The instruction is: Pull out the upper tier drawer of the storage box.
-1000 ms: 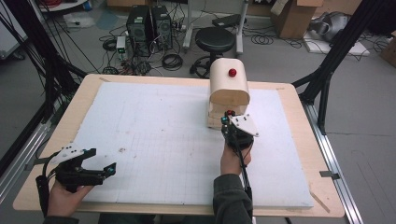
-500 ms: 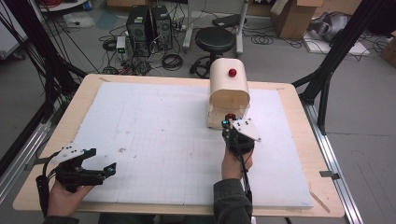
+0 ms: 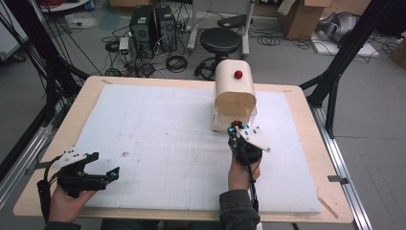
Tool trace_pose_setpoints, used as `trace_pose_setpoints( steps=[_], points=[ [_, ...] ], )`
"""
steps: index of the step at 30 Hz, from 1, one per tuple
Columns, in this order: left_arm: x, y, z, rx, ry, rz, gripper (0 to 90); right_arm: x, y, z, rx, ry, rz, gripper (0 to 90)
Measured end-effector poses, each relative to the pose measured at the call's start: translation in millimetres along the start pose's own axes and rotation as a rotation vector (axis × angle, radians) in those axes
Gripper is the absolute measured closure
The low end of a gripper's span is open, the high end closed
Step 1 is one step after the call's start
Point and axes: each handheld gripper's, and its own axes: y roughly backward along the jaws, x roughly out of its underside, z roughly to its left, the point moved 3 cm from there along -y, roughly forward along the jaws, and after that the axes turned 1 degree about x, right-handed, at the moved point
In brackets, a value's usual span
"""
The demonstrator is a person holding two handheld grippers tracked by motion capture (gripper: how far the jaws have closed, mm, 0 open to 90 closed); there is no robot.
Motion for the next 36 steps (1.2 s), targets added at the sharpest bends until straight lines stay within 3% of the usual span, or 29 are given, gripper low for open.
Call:
trace_pose_setpoints(
  steps=[21, 36],
  points=[
    [-0.4, -0.6, -0.9, 0.000, 0.000, 0.000, 1.8, 6.5, 19.1, 3.4, -0.012, -0.007, -0.012, 73.4],
    [-1.1, 0.2, -0.9, -0.002, -0.007, -0.001, 1.8, 7.2, 23.2, 3.8, -0.011, -0.003, -0.018, 73.4]
  ],
)
